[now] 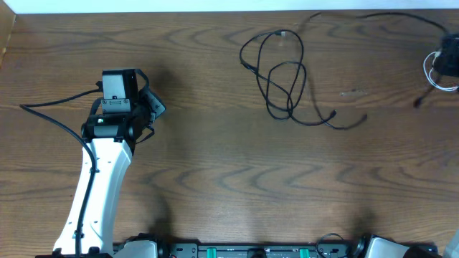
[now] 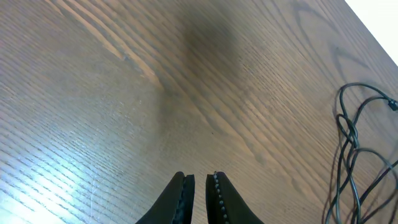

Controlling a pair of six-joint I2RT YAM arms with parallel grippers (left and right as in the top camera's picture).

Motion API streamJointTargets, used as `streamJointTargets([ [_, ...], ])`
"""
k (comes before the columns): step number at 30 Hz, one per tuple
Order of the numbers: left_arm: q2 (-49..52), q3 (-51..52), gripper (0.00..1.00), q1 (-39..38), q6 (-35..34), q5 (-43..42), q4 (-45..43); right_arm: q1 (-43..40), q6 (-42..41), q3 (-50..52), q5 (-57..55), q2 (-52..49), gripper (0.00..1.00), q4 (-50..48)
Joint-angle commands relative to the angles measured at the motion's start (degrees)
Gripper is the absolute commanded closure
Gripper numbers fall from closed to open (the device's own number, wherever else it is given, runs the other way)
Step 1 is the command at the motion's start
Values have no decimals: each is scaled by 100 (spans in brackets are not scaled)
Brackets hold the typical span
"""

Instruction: Untangle cables

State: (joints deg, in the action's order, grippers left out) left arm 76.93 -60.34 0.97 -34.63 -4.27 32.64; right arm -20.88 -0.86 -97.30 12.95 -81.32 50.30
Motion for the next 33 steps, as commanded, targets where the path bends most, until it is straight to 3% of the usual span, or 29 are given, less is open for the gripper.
streamJointTargets([
  [1,-11,33,86,24,55,92,15,-68,-81,-122,-1165,83,99,-81],
  [6,-11,33,85,24,55,92,37,-68,-85,-122,-2361,-11,99,-238],
  [18,-9,33,85,24,52,92,101,-68,-83,-122,-3095,-643,99,-396],
  [25,-11,33,85,24,52,90,205,-114,-81,-122,-4476,-1239,99,-979],
  [33,-11,33,85,24,52,90,205,-664,-81,-122,-4489,-1869,99,-1574],
])
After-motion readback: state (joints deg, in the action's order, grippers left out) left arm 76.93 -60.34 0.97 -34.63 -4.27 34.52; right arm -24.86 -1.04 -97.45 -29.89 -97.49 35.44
